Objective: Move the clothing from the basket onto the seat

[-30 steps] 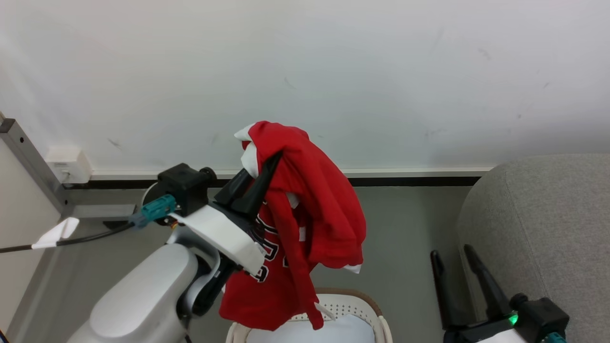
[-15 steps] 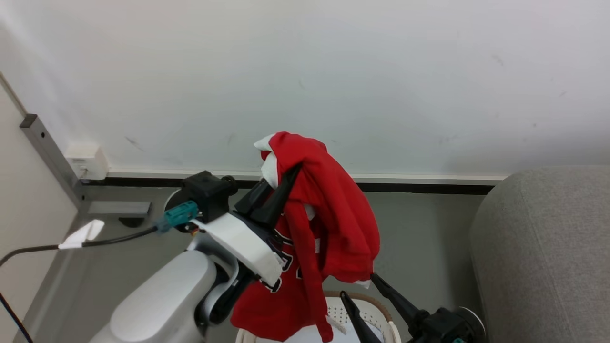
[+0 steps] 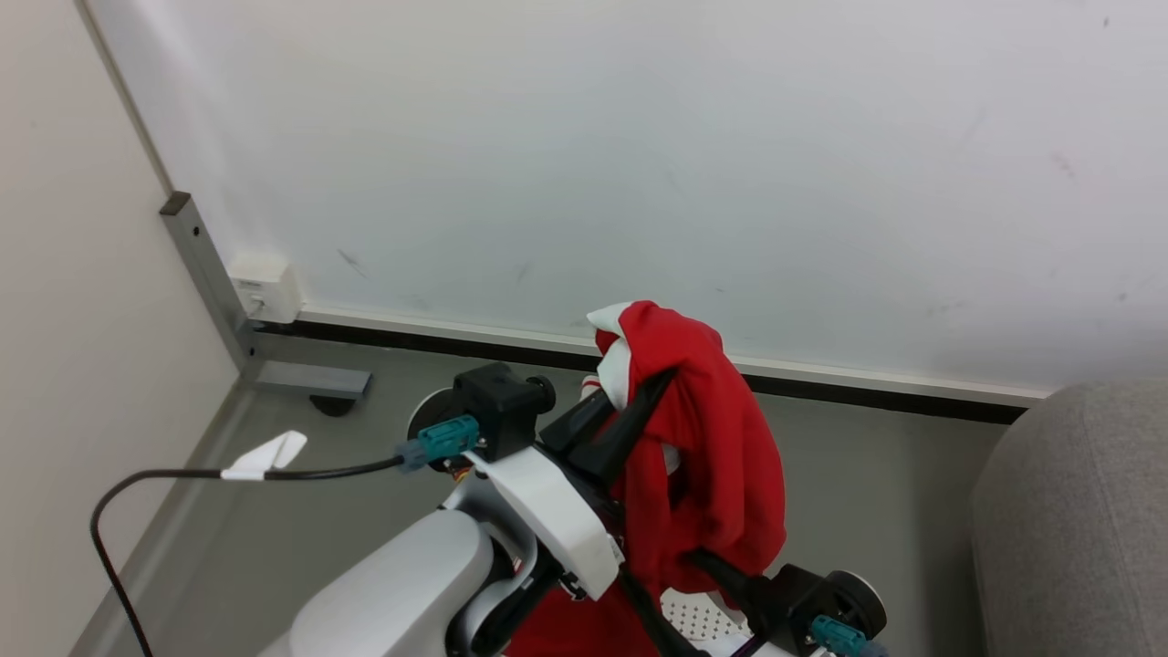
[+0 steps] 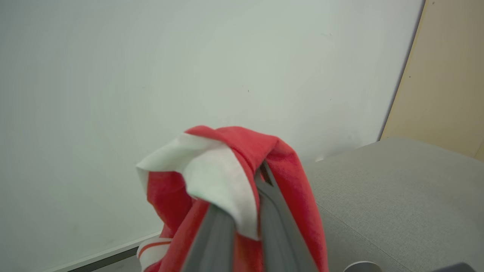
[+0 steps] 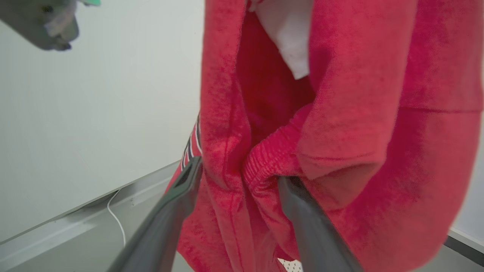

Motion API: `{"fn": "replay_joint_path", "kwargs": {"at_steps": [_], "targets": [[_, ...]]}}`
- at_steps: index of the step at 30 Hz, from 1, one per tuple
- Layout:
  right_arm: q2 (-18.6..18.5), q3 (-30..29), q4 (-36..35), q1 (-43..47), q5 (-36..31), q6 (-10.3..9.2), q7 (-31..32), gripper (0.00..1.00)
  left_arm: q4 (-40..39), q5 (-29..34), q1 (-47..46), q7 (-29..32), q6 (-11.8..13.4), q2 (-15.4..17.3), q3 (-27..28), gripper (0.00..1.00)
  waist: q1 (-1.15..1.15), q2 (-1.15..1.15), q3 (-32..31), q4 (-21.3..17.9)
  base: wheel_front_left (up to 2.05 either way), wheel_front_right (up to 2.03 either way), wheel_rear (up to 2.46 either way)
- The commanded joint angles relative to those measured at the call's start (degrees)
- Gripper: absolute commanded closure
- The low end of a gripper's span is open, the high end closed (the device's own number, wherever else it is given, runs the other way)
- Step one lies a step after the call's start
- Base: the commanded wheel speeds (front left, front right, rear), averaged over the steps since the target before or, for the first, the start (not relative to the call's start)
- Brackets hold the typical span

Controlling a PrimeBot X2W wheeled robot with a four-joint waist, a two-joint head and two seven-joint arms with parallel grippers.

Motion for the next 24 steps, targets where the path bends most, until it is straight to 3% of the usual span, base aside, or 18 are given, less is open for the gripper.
{"fn": "replay_joint_path", "kwargs": {"at_steps": [1, 13, 14, 15, 16, 24], "targets": [[-0.2, 0.5, 1.1, -1.4, 1.2, -0.12, 0.0, 0.00, -0.1, 0.3, -0.6, 0.1, -0.2, -0.4, -0.3, 1.00, 0.00, 0.00, -0.2, 1.2, 0.00, 0.00, 0.00], [-0.2, -0.9, 6.2, -5.9, 3.4, -0.12, 0.0, 0.00, -1.5, 0.6, -0.8, 1.4, -0.9, -1.8, -2.9, 1.00, 0.00, 0.00, 0.3, 4.1, 0.00, 0.00, 0.00], [-0.2, -1.1, 6.3, -5.9, 3.5, -0.12, 0.0, 0.21, -1.5, 0.6, -0.8, 1.5, -0.9, -1.9, -3.0, 1.00, 0.00, 0.00, 0.3, 4.3, 0.00, 0.00, 0.00], [-0.2, -1.4, 6.4, -6.0, 3.5, -0.12, 0.0, 0.64, -1.5, 0.6, -0.8, 1.5, -1.0, -1.9, -3.1, 1.00, 0.00, 0.00, 0.3, 4.4, 0.00, 0.00, 0.00], [-0.2, -1.5, 6.3, -6.1, 3.6, -0.12, 0.0, 1.00, -1.4, 0.5, -0.8, 1.5, -1.0, -1.8, -3.1, 1.00, 0.00, 0.00, 0.2, 4.5, 0.00, 0.00, 0.00], [-0.2, -0.9, 5.6, -5.1, 4.8, -0.12, 0.0, 1.00, -0.7, -0.2, -0.9, 0.9, -0.5, -1.2, -2.4, 1.00, 0.00, 0.00, 0.0, 4.1, 0.00, 0.00, 0.00]]}}
